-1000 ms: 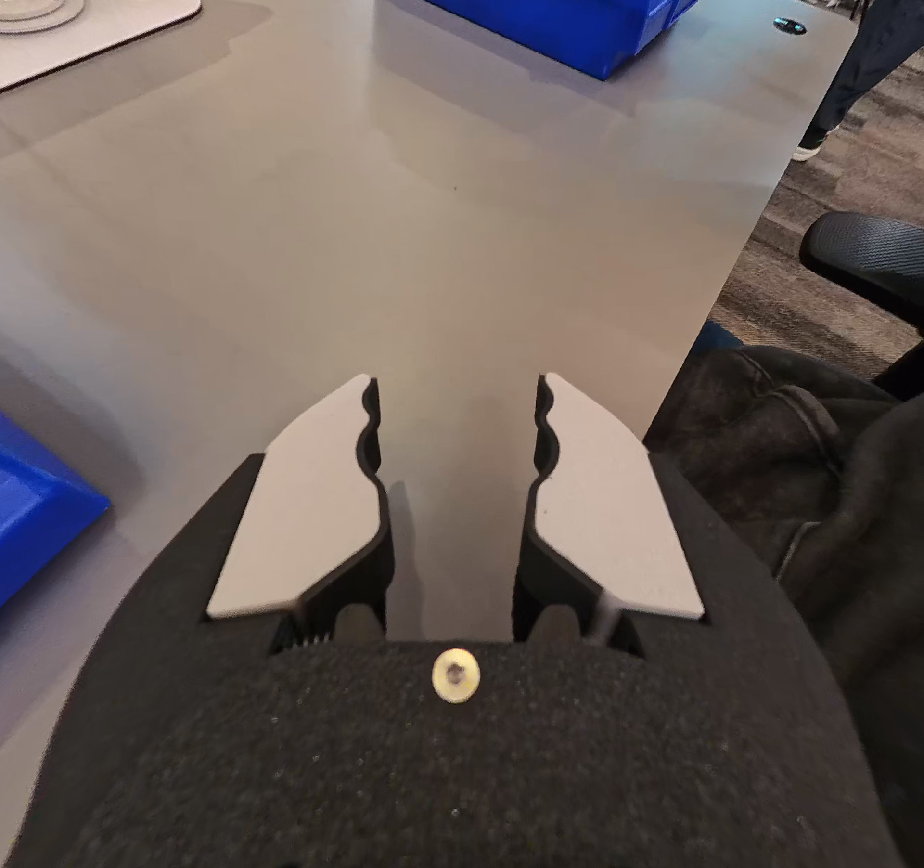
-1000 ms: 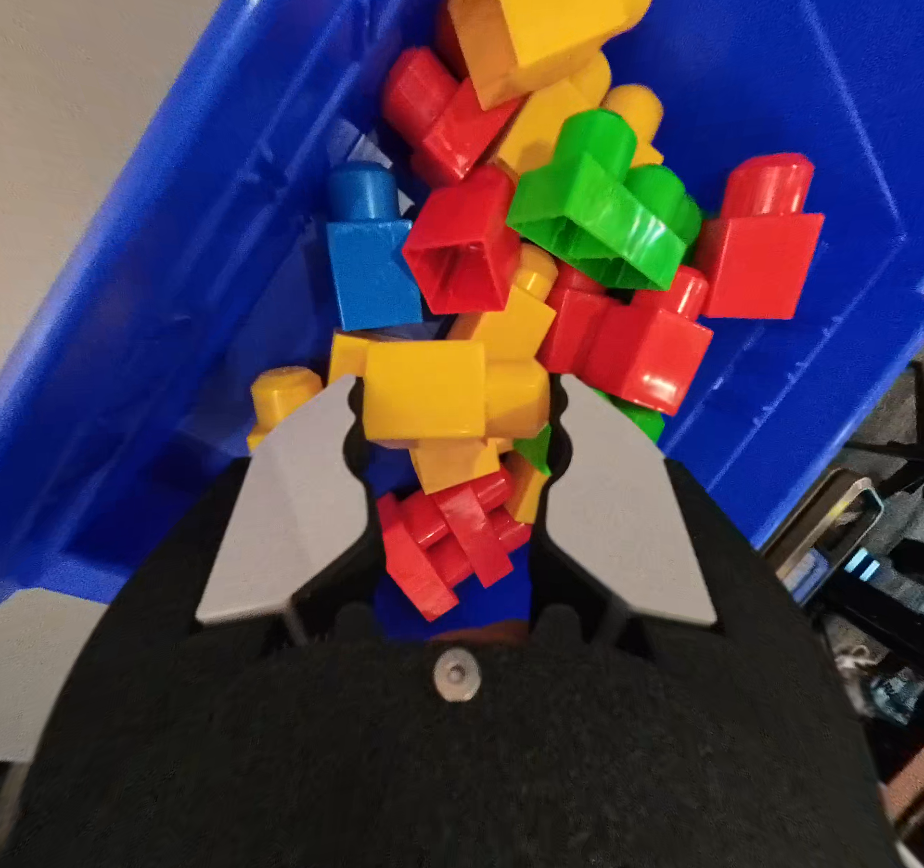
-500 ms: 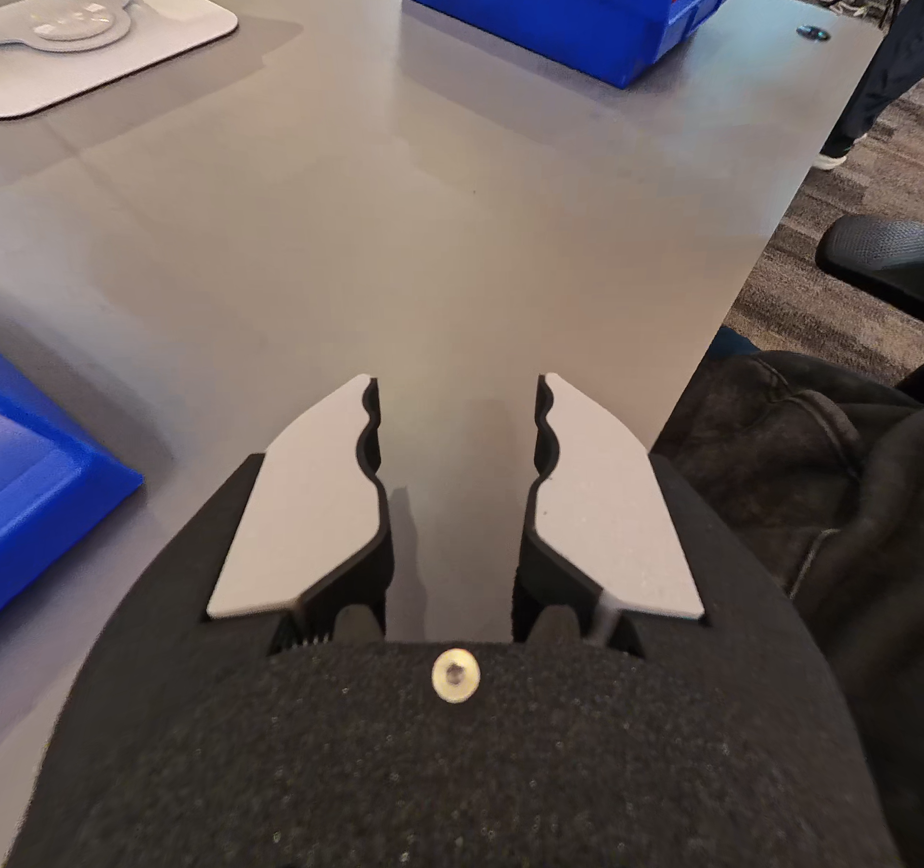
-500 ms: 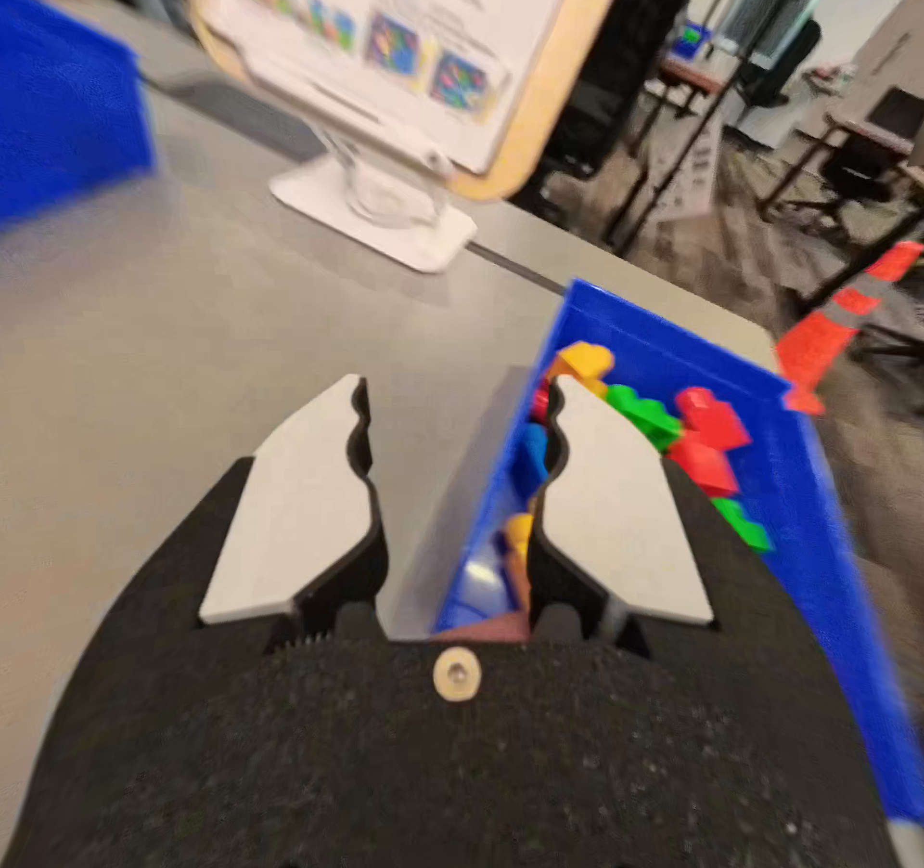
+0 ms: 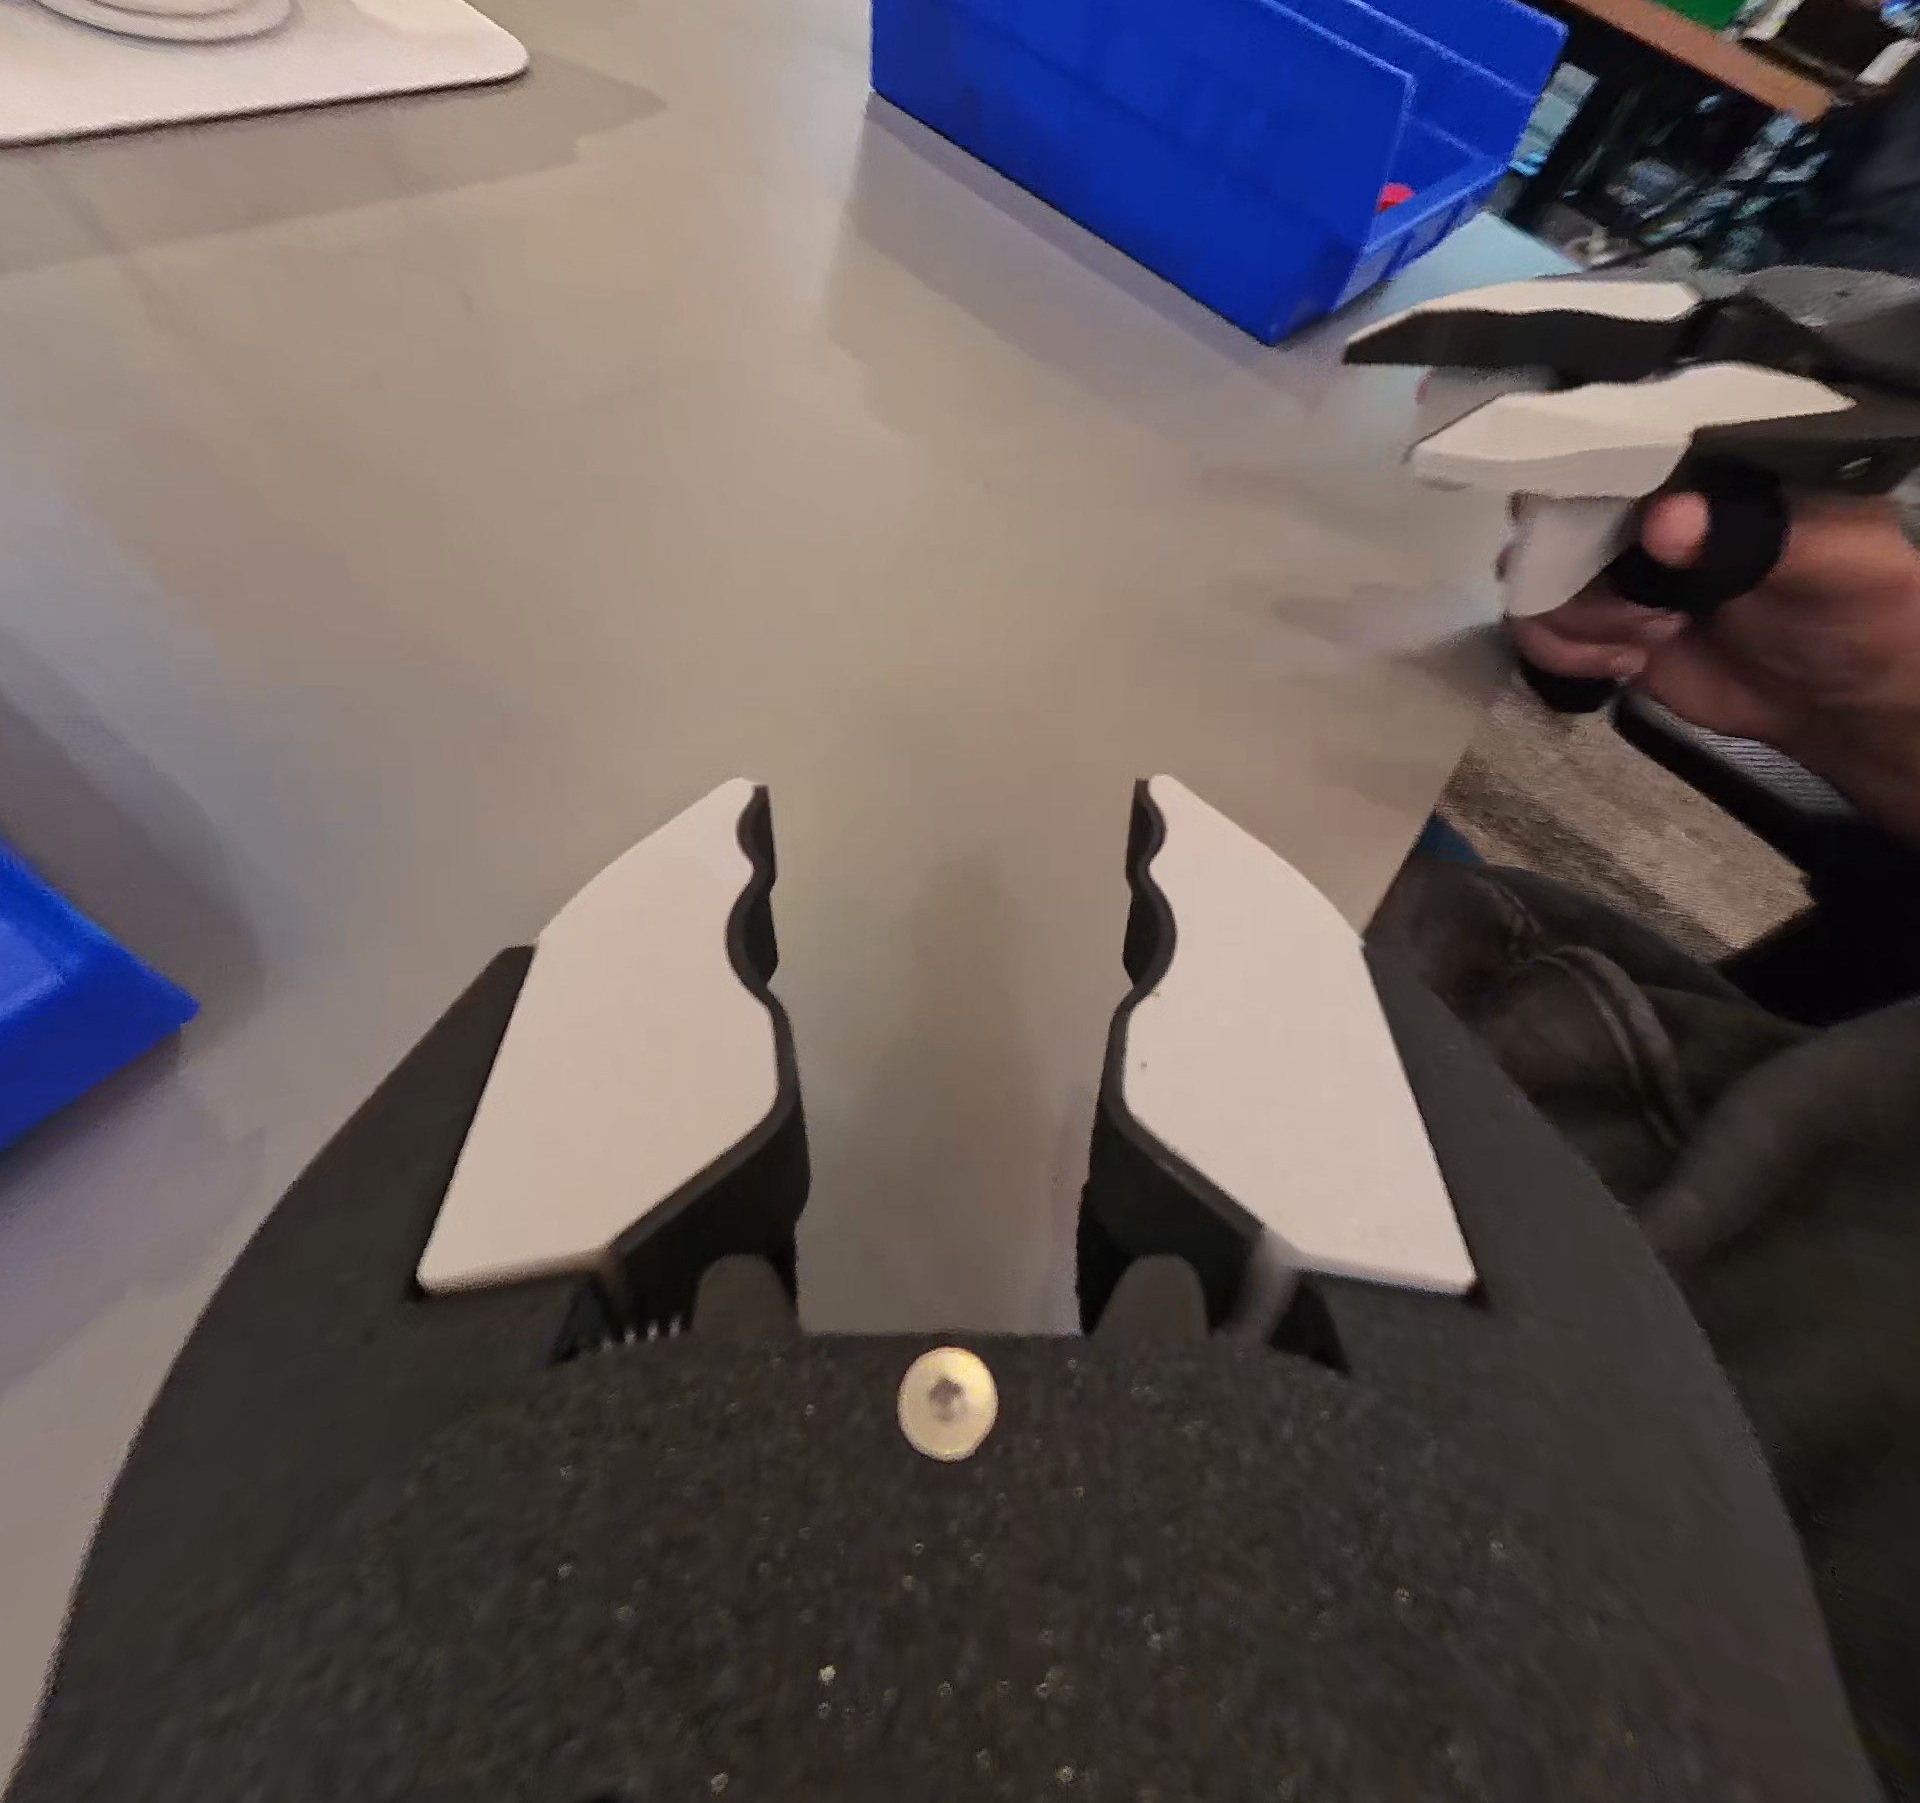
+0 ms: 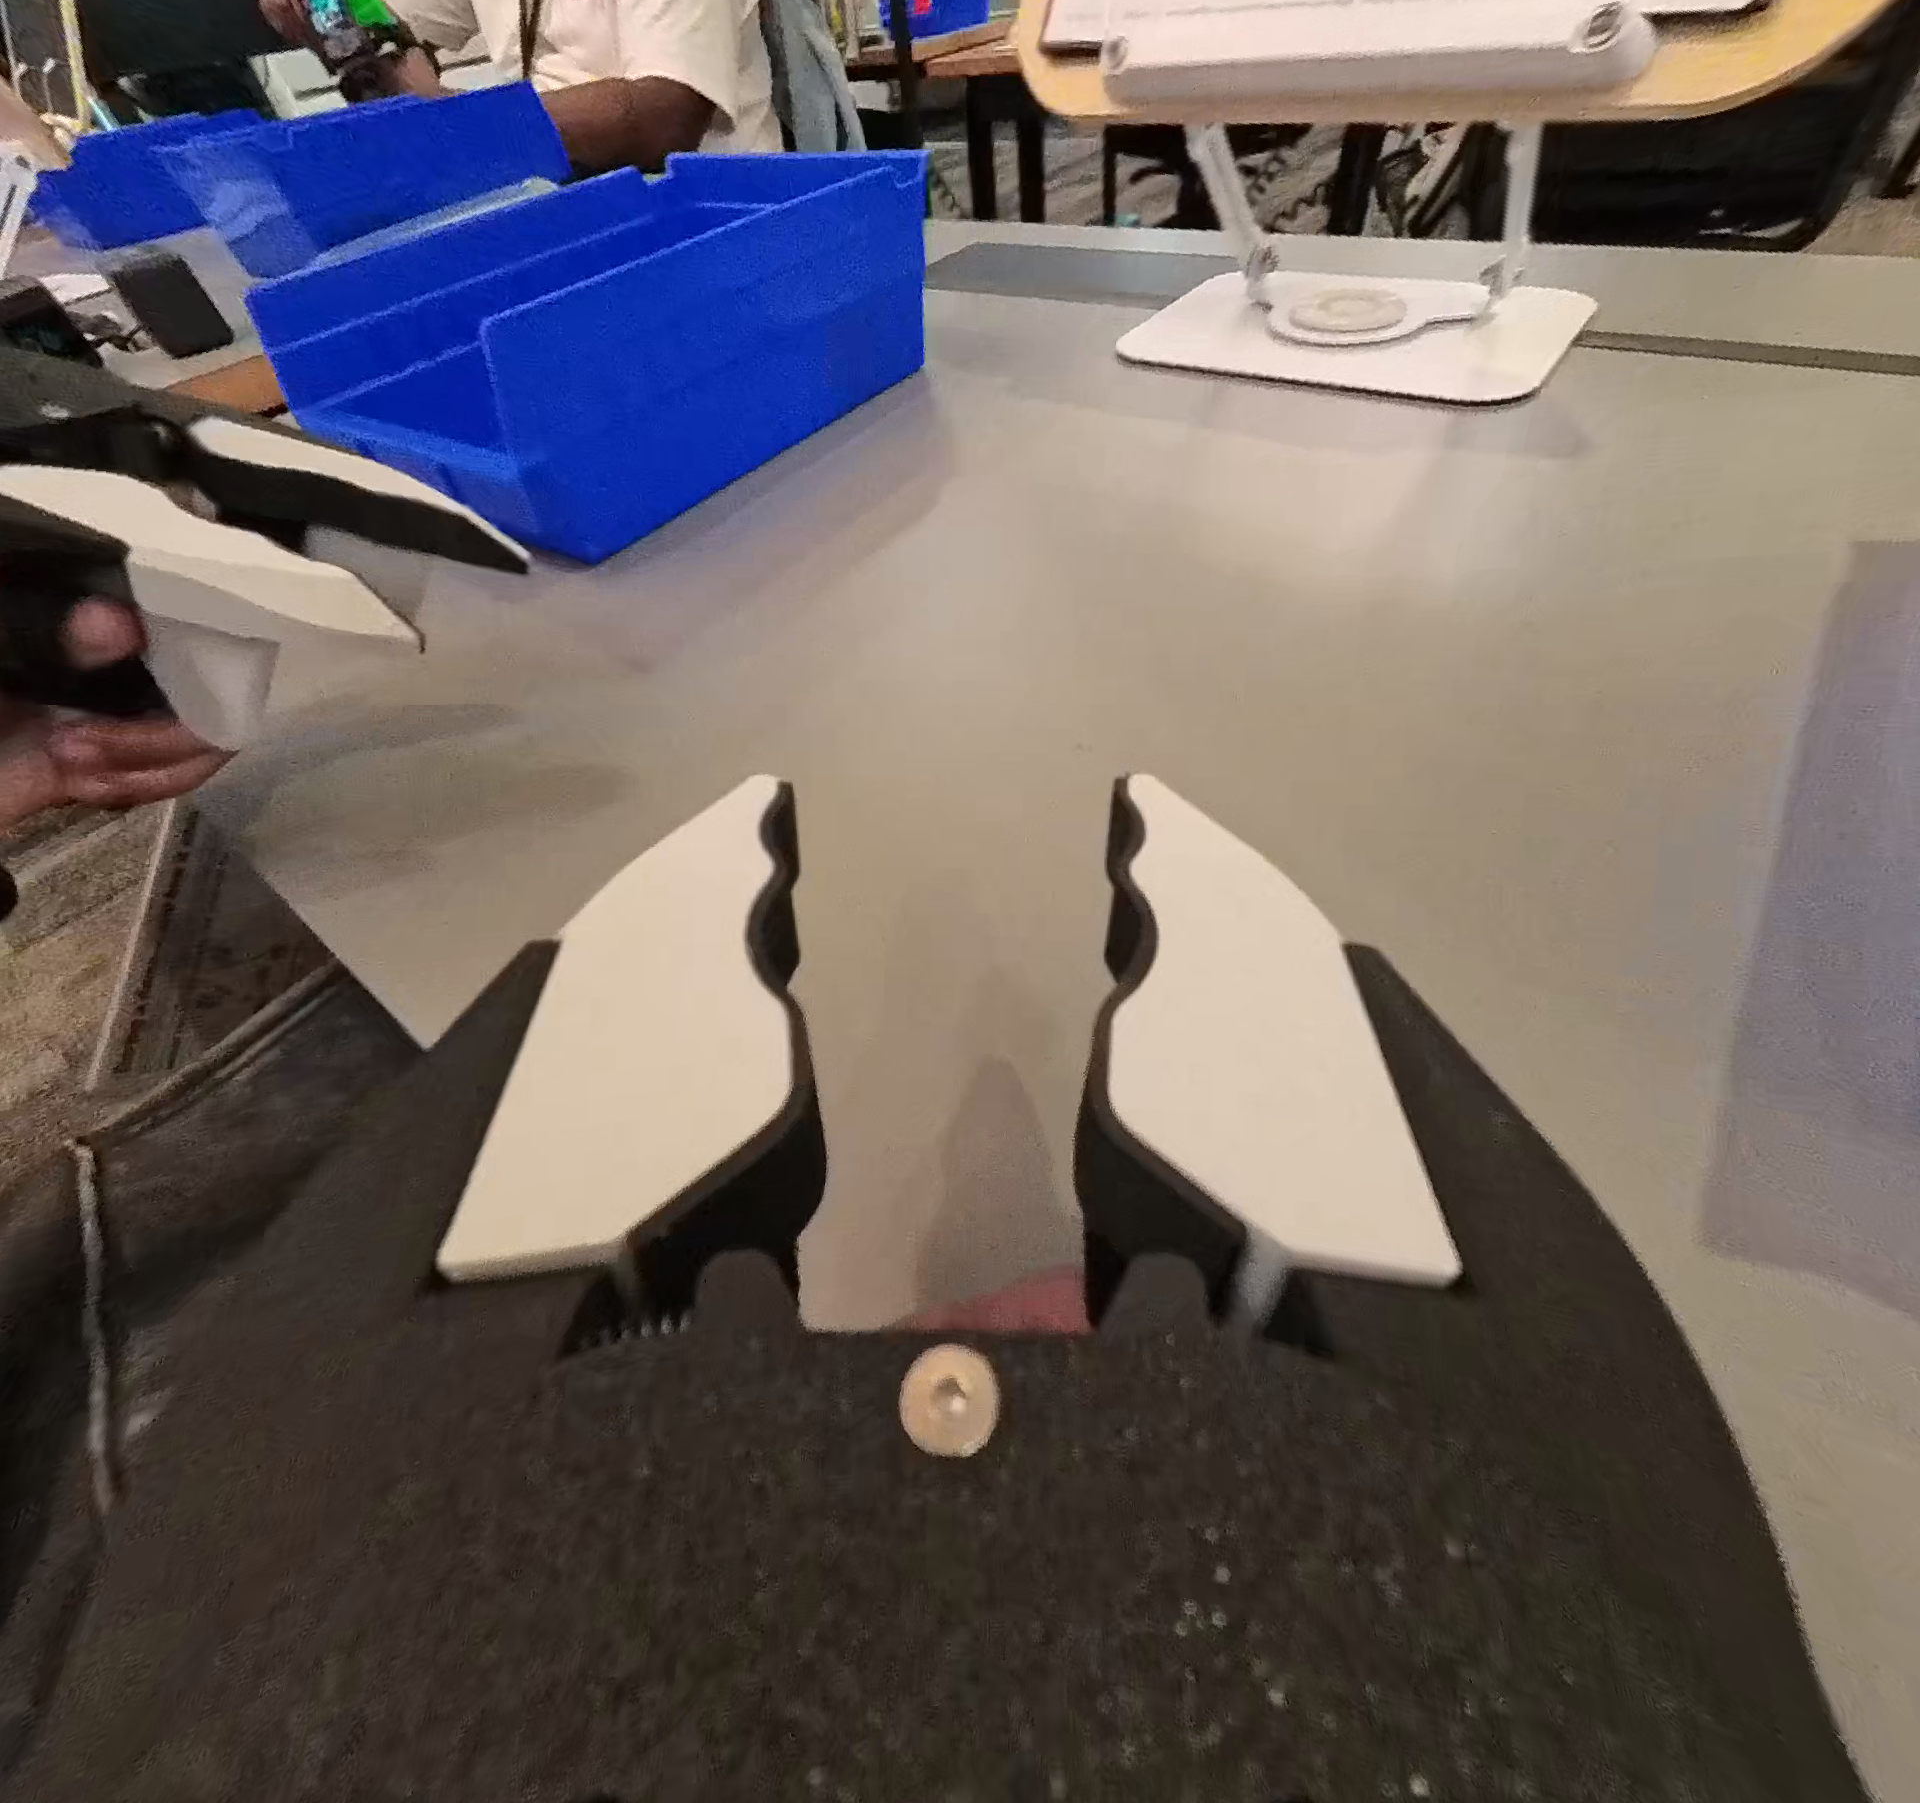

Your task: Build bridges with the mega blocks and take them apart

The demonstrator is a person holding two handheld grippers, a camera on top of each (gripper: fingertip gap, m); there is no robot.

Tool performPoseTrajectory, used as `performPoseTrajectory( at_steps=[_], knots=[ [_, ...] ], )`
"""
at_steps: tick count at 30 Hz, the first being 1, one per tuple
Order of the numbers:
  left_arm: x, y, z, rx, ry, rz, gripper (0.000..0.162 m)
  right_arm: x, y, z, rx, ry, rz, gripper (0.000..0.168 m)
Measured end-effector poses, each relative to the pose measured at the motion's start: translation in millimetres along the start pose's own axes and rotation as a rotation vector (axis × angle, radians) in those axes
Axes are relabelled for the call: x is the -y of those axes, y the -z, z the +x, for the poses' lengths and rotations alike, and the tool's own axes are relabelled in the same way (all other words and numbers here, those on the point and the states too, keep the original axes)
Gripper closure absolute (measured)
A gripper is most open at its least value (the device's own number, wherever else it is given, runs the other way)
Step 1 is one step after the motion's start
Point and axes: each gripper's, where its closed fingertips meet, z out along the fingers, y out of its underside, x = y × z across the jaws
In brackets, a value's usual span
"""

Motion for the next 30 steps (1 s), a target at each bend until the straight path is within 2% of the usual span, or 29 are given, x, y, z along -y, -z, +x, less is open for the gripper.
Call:
performPoseTrajectory(
  at_steps=[4,9,11,14,17,22,25,30],
  knots=[
    [3.7,3.0,-11.1,0.125,-0.063,0.043,0.096,5.5,8.1,14.3,-0.034,0.0,0.049,0.115],
    [9.8,14.4,-20.0,0.195,-0.031,0.056,0.099,6.4,9.1,16.1,-0.031,-0.005,0.06,0.121],
    [26.2,30.9,-27.5,0.235,-0.005,0.089,0.1,4.2,8.0,16.3,-0.033,-0.004,0.05,0.121],
    [69.6,65.3,-62.3,0.343,0.038,0.135,0.101,4.0,8.3,15.6,-0.038,0.006,0.055,0.122],
    [101.4,75.8,-124.2,0.451,0.137,0.02,0.099,2.5,5.7,13.2,-0.024,0.008,0.037,0.124],
    [126.7,45.1,-243.2,0.623,0.309,-0.232,0.101,3.2,3.5,11.0,0.009,-0.042,0.04,0.125],
    [123.5,13.9,-276.7,0.626,0.408,-0.356,0.103,3.6,4.0,12.5,0.02,-0.068,0.041,0.125],
    [91.5,-12.3,-311.7,0.706,0.471,-0.541,0.102,3.1,7.4,17.2,0.016,-0.075,0.042,0.125]
  ],
)
